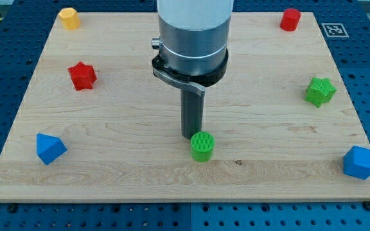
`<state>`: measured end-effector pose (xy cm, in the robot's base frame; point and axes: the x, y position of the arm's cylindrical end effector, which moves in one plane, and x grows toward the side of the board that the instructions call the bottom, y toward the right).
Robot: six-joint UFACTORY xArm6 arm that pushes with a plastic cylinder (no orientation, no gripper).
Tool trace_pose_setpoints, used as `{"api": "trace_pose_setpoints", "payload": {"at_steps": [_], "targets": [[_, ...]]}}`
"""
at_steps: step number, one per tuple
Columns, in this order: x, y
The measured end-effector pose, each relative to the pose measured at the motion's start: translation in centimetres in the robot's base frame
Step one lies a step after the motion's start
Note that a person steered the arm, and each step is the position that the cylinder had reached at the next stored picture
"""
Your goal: Push the green circle to the bottom center
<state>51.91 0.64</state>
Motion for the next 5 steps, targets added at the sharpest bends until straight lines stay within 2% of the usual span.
{"api": "trace_pose_setpoints", "payload": {"at_steps": [2, 5], "targets": [[-0.5, 2.1], [1.3, 2.4]]}}
